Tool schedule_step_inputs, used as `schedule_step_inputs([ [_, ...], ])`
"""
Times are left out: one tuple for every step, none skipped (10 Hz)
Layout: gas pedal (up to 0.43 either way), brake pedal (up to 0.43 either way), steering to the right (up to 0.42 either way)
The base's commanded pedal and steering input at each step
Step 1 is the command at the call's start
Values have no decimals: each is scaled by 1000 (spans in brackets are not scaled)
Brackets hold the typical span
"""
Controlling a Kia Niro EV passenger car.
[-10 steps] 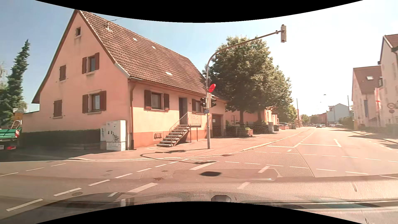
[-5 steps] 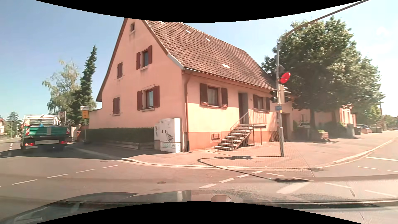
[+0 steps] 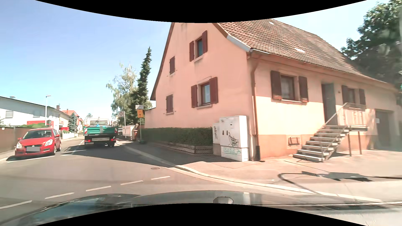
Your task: Follow the waypoints while adhering to traffic rules and regulations
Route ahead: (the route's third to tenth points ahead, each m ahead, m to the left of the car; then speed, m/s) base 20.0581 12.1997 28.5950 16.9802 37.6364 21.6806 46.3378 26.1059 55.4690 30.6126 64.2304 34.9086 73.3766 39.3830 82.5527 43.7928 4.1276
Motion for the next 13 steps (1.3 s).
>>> schedule_step_inputs([
  [118, 0, -521],
  [118, 0, -490],
  [118, 0, -467],
  [118, 0, -434],
  [118, 0, -397],
  [118, 0, -370],
  [118, 0, -335],
  [130, 0, -305],
  [130, 0, -271],
  [130, 0, -244],
  [130, 0, -215],
  [130, 0, -195],
  [130, 0, -171],
])
